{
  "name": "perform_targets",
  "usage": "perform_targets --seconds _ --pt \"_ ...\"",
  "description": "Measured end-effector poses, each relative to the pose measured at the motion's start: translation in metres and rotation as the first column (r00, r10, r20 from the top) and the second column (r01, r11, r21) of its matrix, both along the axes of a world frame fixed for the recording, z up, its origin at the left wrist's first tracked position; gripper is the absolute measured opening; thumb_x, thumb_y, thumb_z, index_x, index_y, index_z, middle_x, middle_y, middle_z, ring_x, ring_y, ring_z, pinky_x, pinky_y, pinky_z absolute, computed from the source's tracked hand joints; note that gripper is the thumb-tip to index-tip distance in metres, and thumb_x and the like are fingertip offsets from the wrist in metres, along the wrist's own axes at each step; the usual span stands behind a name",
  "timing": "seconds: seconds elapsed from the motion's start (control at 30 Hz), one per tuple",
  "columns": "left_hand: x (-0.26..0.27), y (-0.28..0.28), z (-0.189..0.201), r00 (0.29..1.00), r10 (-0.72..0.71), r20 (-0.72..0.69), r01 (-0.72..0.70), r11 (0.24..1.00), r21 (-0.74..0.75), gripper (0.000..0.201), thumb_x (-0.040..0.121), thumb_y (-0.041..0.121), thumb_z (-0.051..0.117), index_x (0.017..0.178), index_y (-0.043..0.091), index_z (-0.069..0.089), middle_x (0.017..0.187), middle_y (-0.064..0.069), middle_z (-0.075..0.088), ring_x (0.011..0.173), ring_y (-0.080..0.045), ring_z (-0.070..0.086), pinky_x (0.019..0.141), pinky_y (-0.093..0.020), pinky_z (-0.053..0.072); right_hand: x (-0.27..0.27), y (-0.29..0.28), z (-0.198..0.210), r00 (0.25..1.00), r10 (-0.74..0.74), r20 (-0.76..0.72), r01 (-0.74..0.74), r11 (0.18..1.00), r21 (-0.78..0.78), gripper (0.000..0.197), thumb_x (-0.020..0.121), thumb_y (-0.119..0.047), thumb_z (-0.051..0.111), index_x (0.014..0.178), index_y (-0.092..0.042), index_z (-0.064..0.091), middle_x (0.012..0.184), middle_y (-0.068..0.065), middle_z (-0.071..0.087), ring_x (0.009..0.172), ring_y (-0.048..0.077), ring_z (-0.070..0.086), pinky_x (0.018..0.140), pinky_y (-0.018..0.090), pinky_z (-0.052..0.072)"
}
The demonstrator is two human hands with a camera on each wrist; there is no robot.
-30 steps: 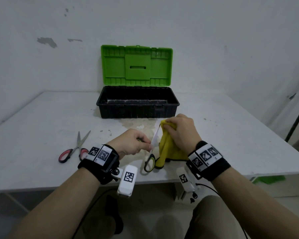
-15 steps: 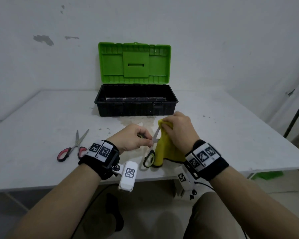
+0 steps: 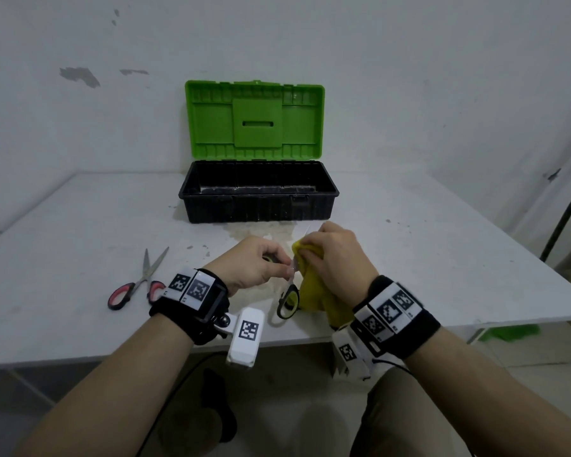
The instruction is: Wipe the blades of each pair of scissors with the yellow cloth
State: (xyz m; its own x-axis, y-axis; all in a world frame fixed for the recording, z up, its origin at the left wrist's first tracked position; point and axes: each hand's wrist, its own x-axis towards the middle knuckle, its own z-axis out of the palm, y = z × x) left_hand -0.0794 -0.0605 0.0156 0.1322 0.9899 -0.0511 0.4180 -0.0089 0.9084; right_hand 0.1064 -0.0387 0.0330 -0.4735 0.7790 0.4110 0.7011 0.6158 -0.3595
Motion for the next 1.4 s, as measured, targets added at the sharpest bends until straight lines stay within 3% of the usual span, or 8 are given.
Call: perform_targets --seconds 0.2,0.4,0.63,0.77,0.87,1.13,1.27,1.4 --pt "-0.001 0.000 -0.002 0.991 0.091 0.100 -0.083 0.993 -0.081 0.005 0.085 0.007 0.076 0.085 0.007 0.071 0.072 -0.003 0.070 0.044 -0.006 0.038 0.042 -0.018 0.033 0.001 0.021 0.011 0.986 -0.156 -0.060 0.155 0.988 -0.021 0.017 0.092 -0.023 0.060 0.101 -0.017 0.073 0.097 0.007 0.058 0.090 0.024 0.055 0.072 0.025 0.038" --pt "-0.002 0.001 -0.002 0.995 0.055 0.087 -0.049 0.996 -0.074 0.006 0.087 0.006 0.073 0.091 0.002 0.073 0.056 0.008 0.063 0.043 -0.006 0.036 0.042 -0.017 0.031 -0.004 -0.017 0.000 0.999 0.038 0.001 -0.038 0.998 -0.059 0.018 0.092 -0.028 0.060 0.102 -0.020 0.073 0.093 -0.001 0.054 0.081 0.013 0.052 0.071 0.023 0.045" --pt "0.006 -0.003 -0.006 0.996 0.023 0.091 -0.015 0.996 -0.087 0.011 0.084 0.007 0.078 0.088 0.000 0.070 0.073 -0.009 0.066 0.048 -0.008 0.043 0.044 -0.018 0.034 0.002 0.015 0.008 0.989 -0.144 -0.046 0.143 0.989 -0.031 0.017 0.092 -0.024 0.059 0.099 -0.017 0.073 0.096 0.006 0.058 0.090 0.023 0.055 0.074 0.025 0.040" --pt "0.006 -0.003 -0.009 0.981 0.117 0.154 -0.097 0.987 -0.131 0.016 0.088 0.006 0.073 0.099 -0.004 0.069 0.064 0.002 0.068 0.045 -0.008 0.037 0.043 -0.017 0.032 0.010 0.023 0.015 0.961 -0.252 -0.115 0.246 0.967 -0.060 0.019 0.092 -0.027 0.059 0.102 -0.017 0.071 0.098 0.007 0.061 0.094 0.025 0.055 0.075 0.023 0.034" --pt "0.003 -0.002 -0.011 0.955 0.188 0.229 -0.154 0.975 -0.157 0.015 0.091 0.006 0.068 0.103 -0.003 0.067 0.068 0.000 0.066 0.046 -0.008 0.037 0.043 -0.016 0.033 0.015 0.009 0.014 0.967 -0.207 -0.145 0.202 0.978 -0.048 0.016 0.090 -0.027 0.061 0.098 -0.018 0.072 0.093 0.004 0.061 0.087 0.020 0.054 0.073 0.022 0.033" --pt "0.011 0.000 -0.015 0.909 0.186 0.374 -0.116 0.972 -0.203 0.019 0.103 0.010 0.050 0.088 0.005 0.061 0.073 -0.003 0.053 0.045 -0.005 0.040 0.041 -0.015 0.029 -0.001 -0.018 -0.003 0.998 -0.050 -0.044 0.048 0.997 -0.061 0.019 0.093 -0.030 0.059 0.098 -0.017 0.072 0.091 0.001 0.056 0.082 0.017 0.053 0.073 0.030 0.047" --pt "0.014 -0.004 -0.013 0.901 0.155 0.406 -0.077 0.976 -0.202 0.025 0.105 0.010 0.043 0.087 0.003 0.059 0.070 -0.004 0.047 0.043 -0.004 0.035 0.041 -0.015 0.024 -0.008 -0.014 -0.004 0.998 -0.019 0.064 0.024 0.996 -0.082 0.021 0.093 -0.030 0.057 0.100 -0.015 0.071 0.091 0.002 0.054 0.084 0.020 0.055 0.072 0.028 0.045" --pt "0.005 -0.005 -0.008 0.848 0.274 0.454 -0.166 0.950 -0.263 0.021 0.105 0.013 0.044 0.099 0.001 0.060 0.066 -0.003 0.043 0.042 -0.006 0.033 0.040 -0.018 0.023 0.004 -0.007 0.002 0.989 -0.068 0.132 0.086 0.988 -0.131 0.021 0.092 -0.028 0.059 0.102 -0.015 0.071 0.095 0.002 0.056 0.089 0.018 0.051 0.074 0.024 0.039"
